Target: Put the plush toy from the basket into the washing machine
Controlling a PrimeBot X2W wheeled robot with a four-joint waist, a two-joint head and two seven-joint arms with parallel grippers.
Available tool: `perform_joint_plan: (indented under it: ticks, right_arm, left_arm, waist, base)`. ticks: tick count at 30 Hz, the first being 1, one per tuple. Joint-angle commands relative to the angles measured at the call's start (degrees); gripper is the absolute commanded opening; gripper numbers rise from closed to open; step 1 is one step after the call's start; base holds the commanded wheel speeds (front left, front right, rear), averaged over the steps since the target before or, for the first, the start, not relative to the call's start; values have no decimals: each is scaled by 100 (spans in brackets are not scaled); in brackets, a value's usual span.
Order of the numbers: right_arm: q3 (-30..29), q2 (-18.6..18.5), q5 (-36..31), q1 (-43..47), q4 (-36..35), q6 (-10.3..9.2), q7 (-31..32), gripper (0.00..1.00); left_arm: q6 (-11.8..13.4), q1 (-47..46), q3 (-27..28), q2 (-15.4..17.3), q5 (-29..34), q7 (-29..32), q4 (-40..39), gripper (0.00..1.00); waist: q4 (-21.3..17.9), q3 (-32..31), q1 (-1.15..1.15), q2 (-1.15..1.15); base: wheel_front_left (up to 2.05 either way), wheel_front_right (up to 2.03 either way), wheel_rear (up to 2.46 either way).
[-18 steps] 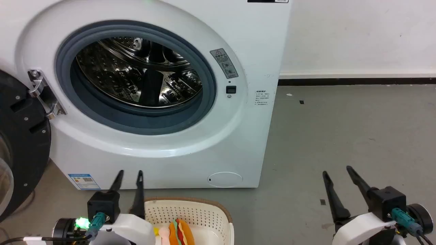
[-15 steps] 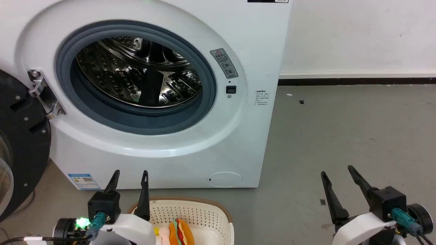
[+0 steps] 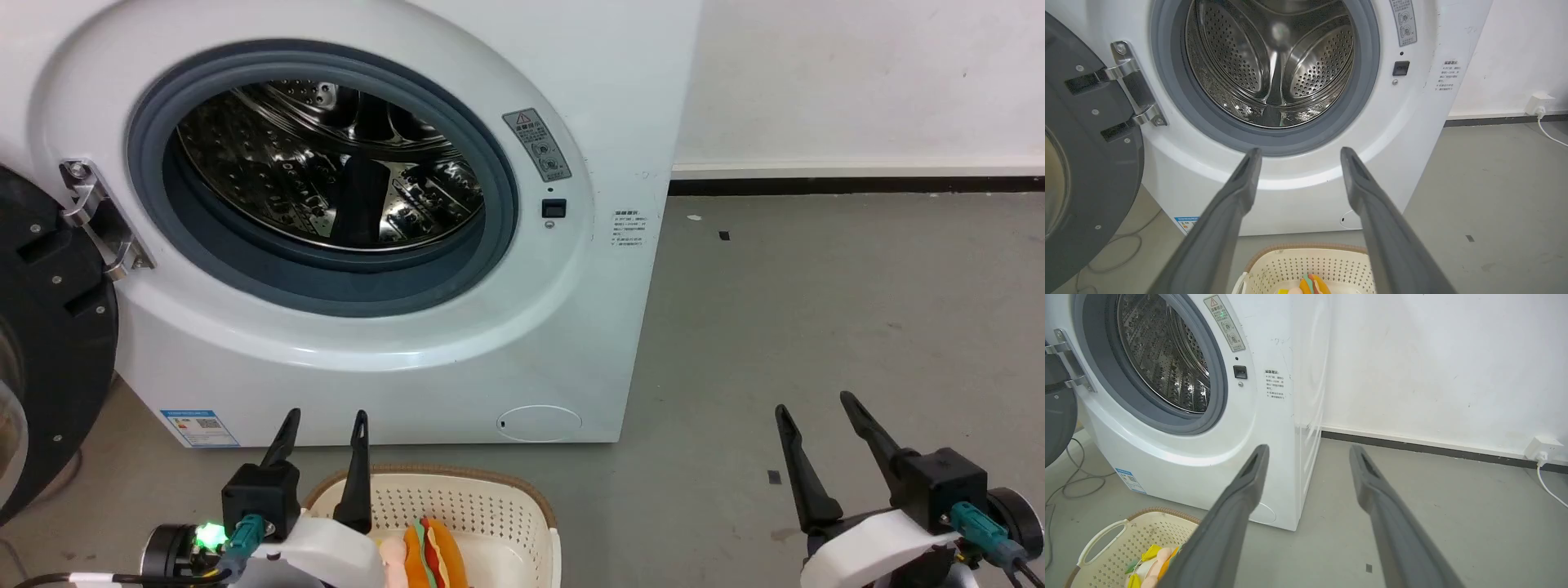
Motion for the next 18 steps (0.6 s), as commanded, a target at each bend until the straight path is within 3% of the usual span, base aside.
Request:
perform_joint_plan:
  ticks: [1,18]
  right_arm:
    - [-15,0,42,-1,-34,0,-57,100]
    - [-41,0,161,-89,-121,1,-259,100]
  left_arm:
    - [22,-10,-45,0,-51,-50,45,100]
    - [-16,-226,-256,1,-138,-254,576,100]
  waist:
    - [-5,20,0,0]
    - [-75,362,0,0]
  base:
    - [0,0,0]
    - [0,0,0]
